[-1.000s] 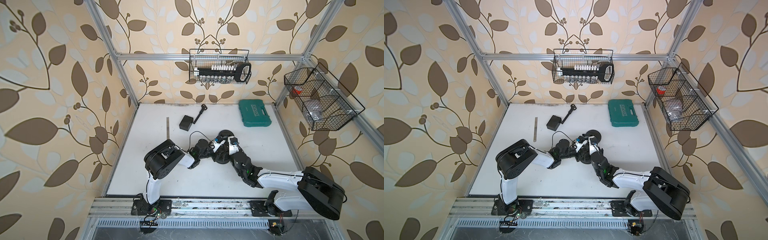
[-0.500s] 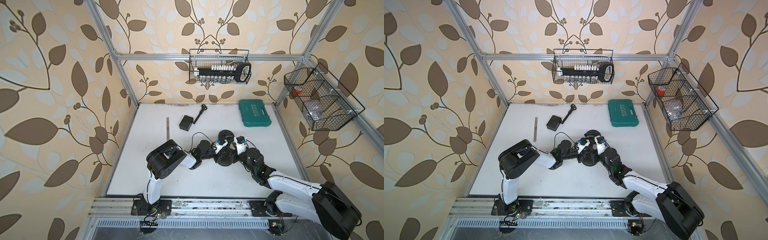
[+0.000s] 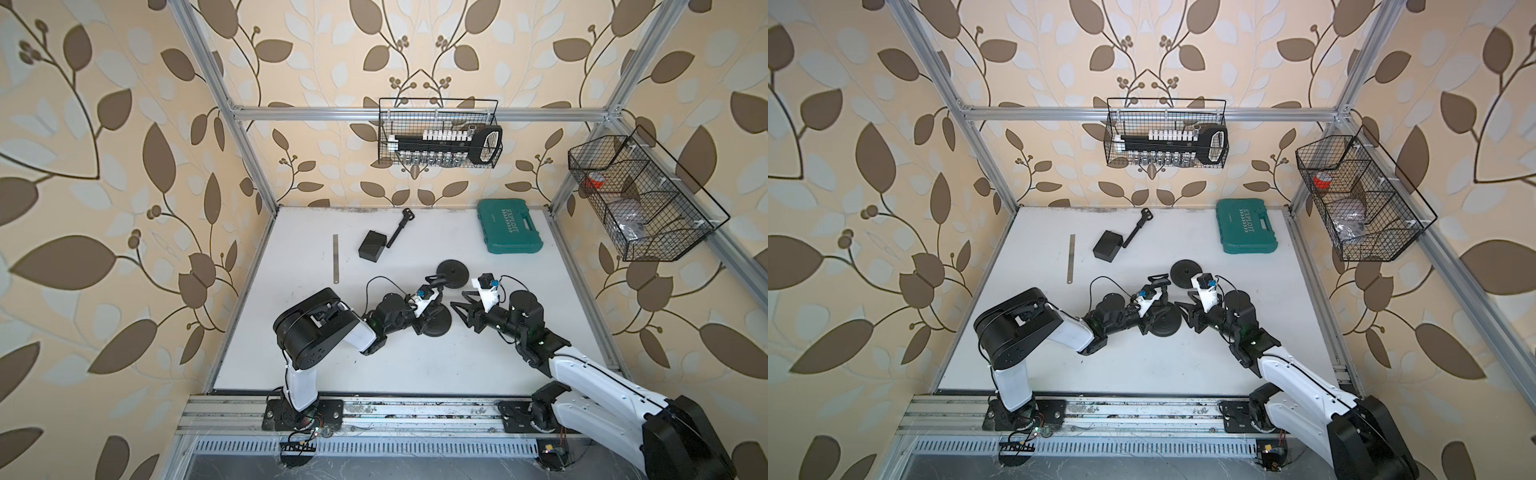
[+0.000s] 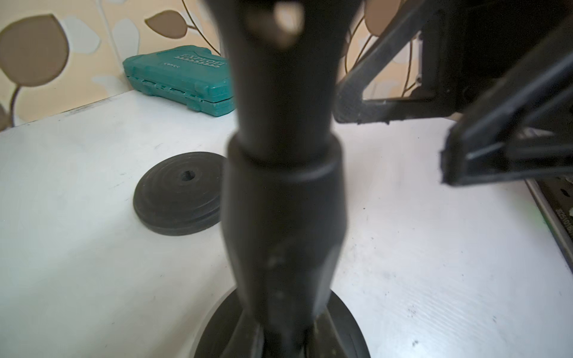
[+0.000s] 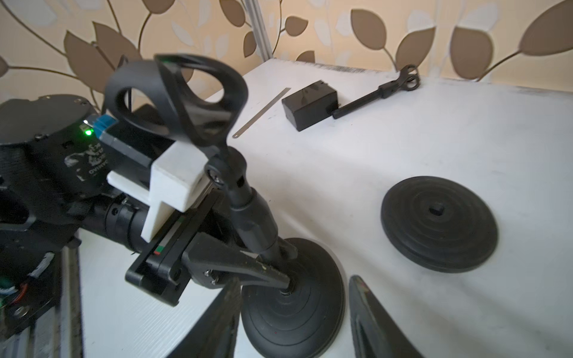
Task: Assemble a microphone stand
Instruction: Screw the microphone stand pole into the microphone stand base.
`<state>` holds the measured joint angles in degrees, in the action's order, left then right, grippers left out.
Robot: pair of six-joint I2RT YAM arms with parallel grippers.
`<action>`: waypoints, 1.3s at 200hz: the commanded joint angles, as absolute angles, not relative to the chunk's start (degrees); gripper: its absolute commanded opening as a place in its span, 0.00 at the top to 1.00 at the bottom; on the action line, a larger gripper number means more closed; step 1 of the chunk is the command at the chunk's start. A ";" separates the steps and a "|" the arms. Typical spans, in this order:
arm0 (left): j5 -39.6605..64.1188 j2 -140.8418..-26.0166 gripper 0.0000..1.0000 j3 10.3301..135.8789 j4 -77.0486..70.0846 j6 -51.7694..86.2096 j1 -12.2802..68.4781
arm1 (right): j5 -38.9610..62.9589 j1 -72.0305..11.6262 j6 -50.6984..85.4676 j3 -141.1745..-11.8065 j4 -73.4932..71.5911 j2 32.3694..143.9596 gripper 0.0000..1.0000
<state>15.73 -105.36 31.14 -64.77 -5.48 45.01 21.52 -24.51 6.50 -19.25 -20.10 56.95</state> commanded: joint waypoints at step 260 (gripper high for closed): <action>12.23 -100.70 1.00 25.21 -57.62 -7.81 43.43 | 46.69 -25.36 -16.72 -38.77 -20.97 83.58 0.80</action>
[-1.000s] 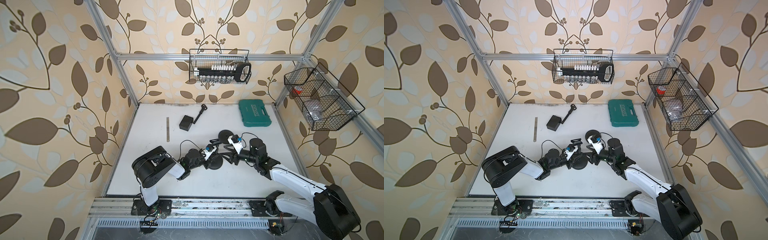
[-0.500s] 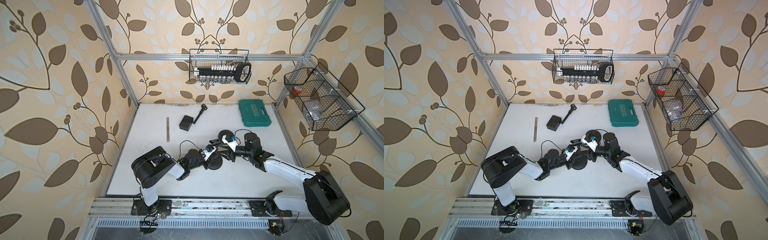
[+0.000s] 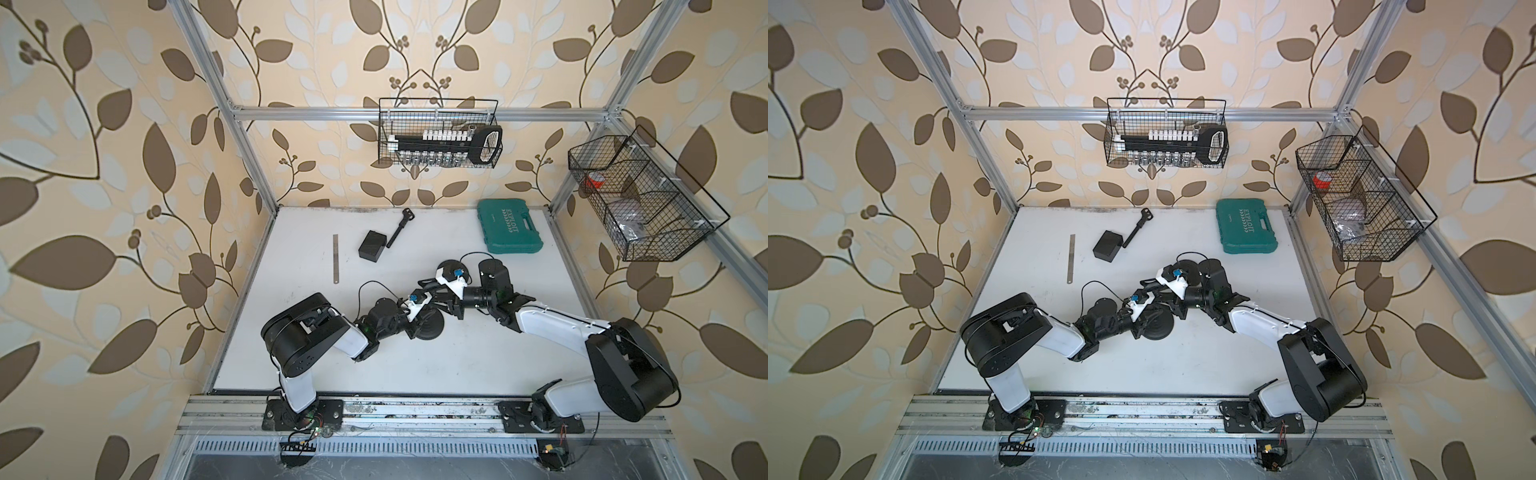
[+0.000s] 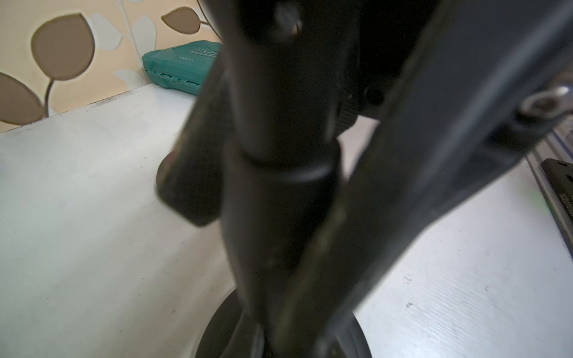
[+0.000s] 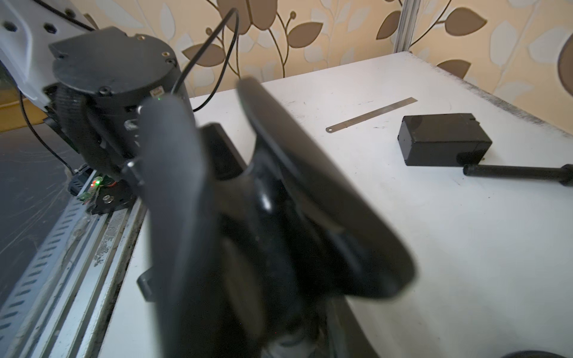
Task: Assemble a microphone stand
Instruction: Screw the microphone stand pole into the microphone stand base.
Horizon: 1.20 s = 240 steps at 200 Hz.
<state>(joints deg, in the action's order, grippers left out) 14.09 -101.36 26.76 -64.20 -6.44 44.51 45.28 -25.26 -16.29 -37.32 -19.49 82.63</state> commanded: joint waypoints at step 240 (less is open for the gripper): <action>16.78 -100.91 0.61 28.71 -64.32 -5.69 41.92 | -15.04 -47.92 6.81 -22.68 -44.13 83.60 1.00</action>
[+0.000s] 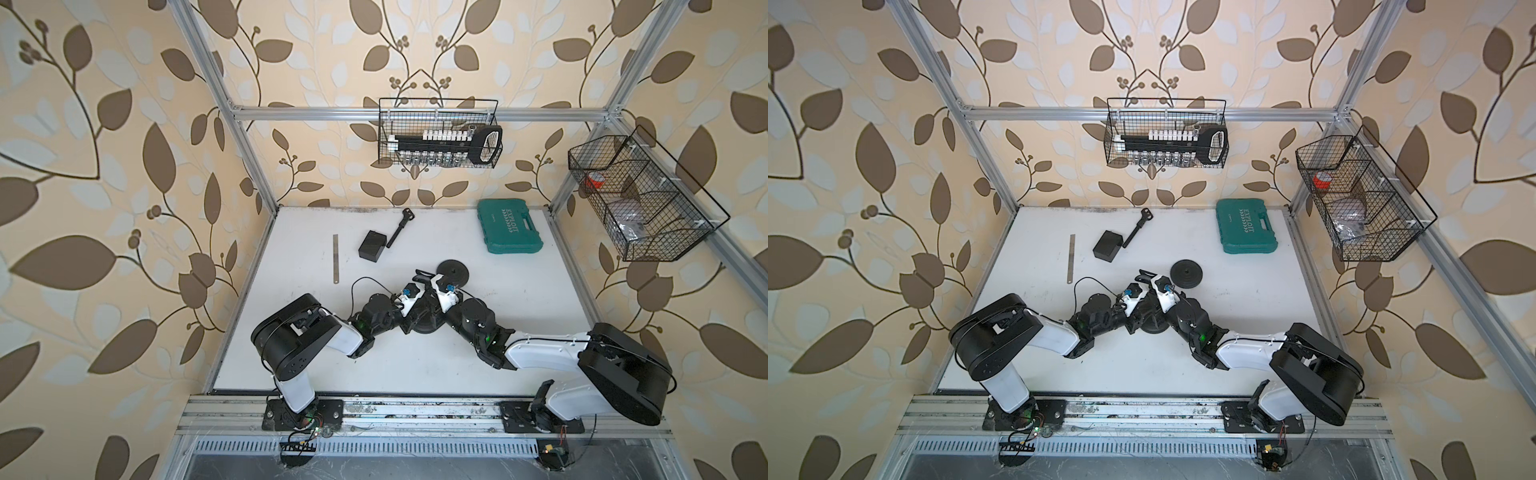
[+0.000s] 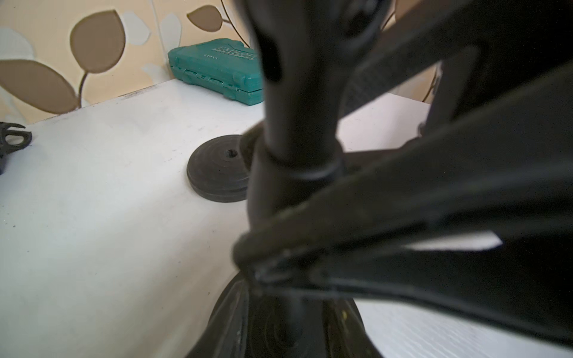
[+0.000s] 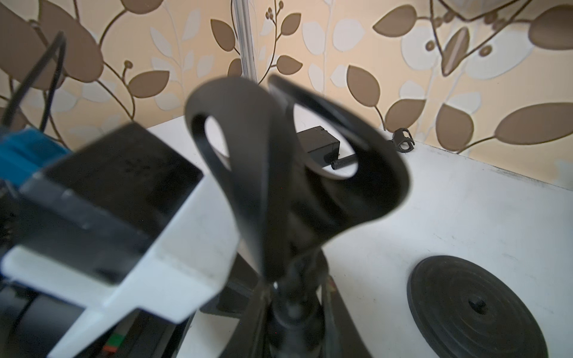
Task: Assemble a microphone stand
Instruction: Screw the microphone stand pole into the microphone stand base.
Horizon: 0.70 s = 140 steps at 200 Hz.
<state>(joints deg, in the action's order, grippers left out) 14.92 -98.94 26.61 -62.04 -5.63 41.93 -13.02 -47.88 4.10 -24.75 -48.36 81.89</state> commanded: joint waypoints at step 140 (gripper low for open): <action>14.40 -105.22 0.93 30.51 -60.75 -8.53 42.32 | 9.06 -37.75 0.36 -23.48 -34.48 78.22 0.43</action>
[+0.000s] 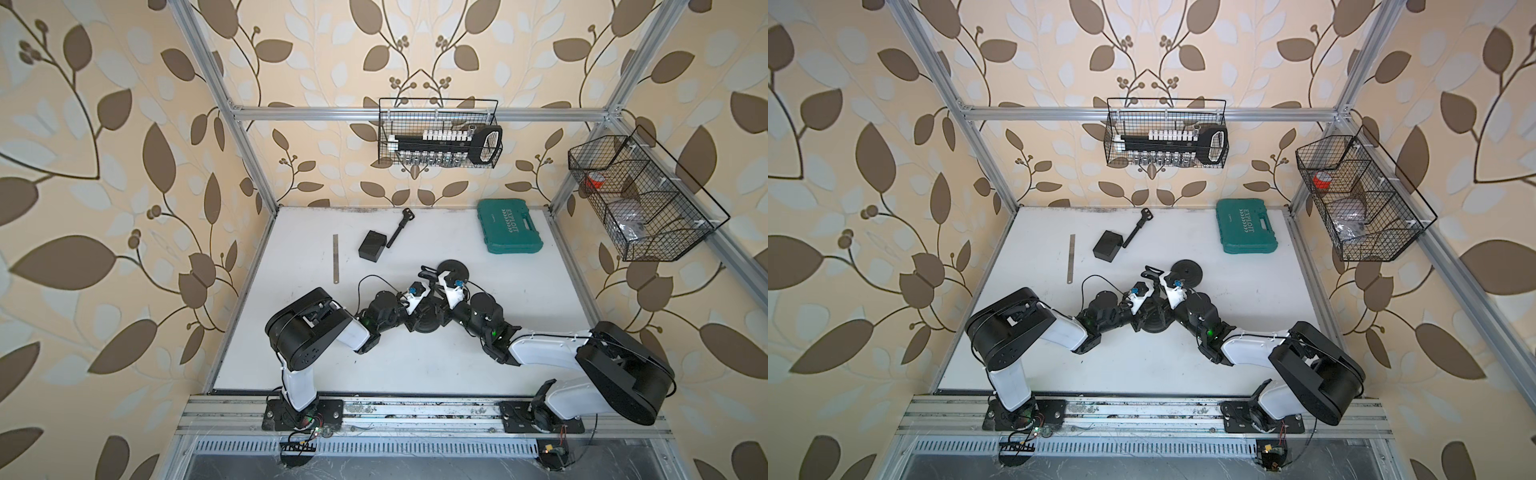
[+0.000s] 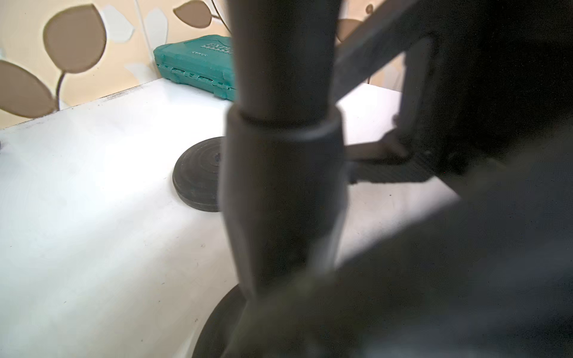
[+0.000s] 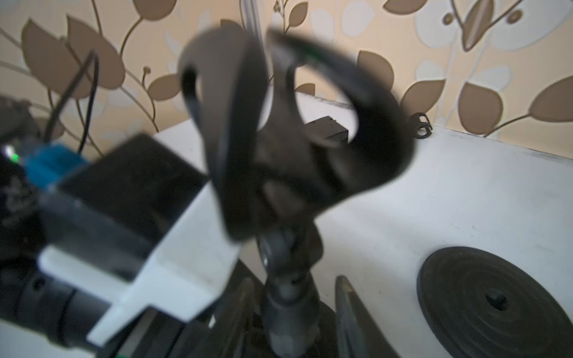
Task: Assemble a microphone stand
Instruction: Screw the microphone stand pole into the microphone stand base.
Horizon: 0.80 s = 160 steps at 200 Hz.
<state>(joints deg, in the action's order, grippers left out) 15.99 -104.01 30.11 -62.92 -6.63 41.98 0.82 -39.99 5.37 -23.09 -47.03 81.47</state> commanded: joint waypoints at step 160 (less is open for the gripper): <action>13.75 -106.79 0.94 27.63 -63.11 -7.26 42.36 | 42.01 -24.47 -17.20 -40.46 -17.03 83.51 0.43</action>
